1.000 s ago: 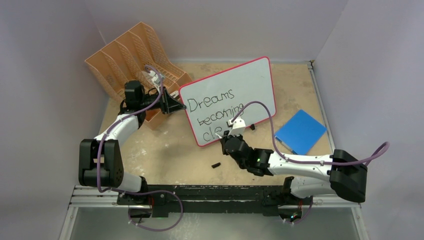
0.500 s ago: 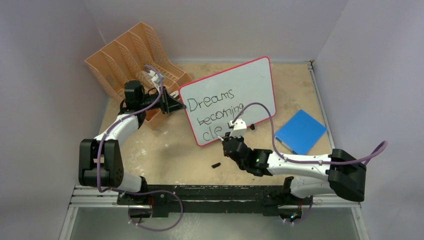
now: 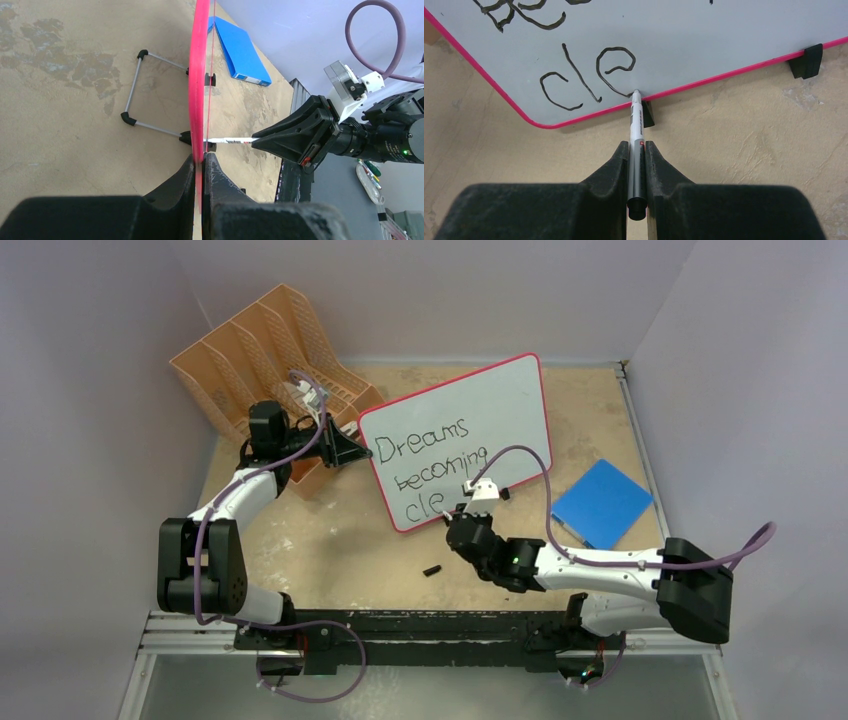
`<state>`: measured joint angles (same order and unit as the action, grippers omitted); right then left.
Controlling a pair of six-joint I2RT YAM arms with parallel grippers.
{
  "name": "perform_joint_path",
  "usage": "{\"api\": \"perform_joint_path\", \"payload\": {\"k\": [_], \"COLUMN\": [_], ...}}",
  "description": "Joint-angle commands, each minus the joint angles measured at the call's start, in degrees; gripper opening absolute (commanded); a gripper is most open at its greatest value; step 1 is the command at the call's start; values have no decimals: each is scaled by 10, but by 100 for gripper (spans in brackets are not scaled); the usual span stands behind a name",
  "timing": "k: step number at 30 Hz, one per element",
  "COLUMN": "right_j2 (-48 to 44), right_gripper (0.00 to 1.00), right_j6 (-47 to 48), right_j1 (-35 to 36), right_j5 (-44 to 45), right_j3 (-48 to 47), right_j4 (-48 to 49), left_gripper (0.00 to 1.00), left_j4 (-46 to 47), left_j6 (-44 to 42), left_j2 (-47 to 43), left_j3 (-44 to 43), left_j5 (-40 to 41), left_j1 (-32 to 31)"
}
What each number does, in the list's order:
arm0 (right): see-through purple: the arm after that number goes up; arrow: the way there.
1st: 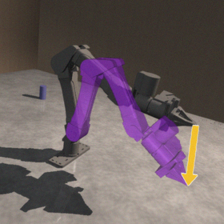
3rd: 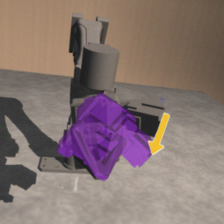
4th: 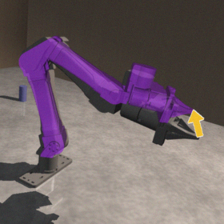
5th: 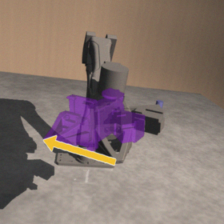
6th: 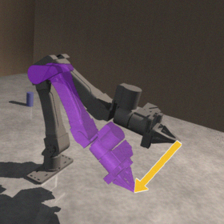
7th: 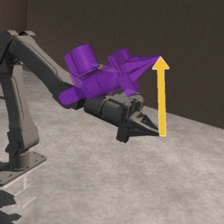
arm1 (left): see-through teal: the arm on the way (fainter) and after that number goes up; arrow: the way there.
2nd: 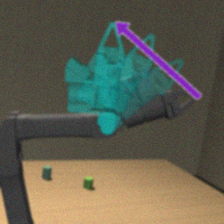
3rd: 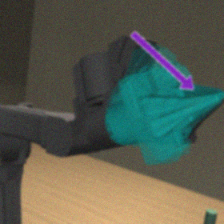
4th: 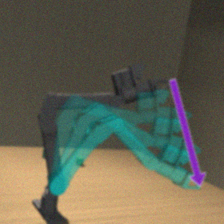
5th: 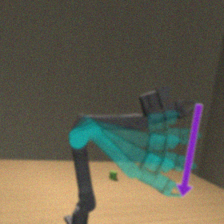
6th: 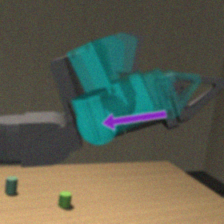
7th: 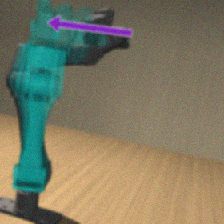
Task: Write a sentence on the whiteboard
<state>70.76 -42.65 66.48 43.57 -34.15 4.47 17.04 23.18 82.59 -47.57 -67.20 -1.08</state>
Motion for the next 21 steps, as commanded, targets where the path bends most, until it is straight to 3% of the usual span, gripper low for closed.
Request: {"api": "perform_joint_path", "payload": {"k": [1,21], "right_j2": [-12,-84], "right_gripper": [0,0], "right_j6": [-5,9], "right_j1": [-3,-7], "right_j5": [52,64], "right_j3": [-14,-1], "right_j4": [10,-8], "left_gripper": [0,0], "left_j4": [14,2], "left_j6": [-7,-16], "left_j2": [-9,-12], "left_j3": [-14,-17], "left_j5": [-7,0], "left_j1": [4,5]}}
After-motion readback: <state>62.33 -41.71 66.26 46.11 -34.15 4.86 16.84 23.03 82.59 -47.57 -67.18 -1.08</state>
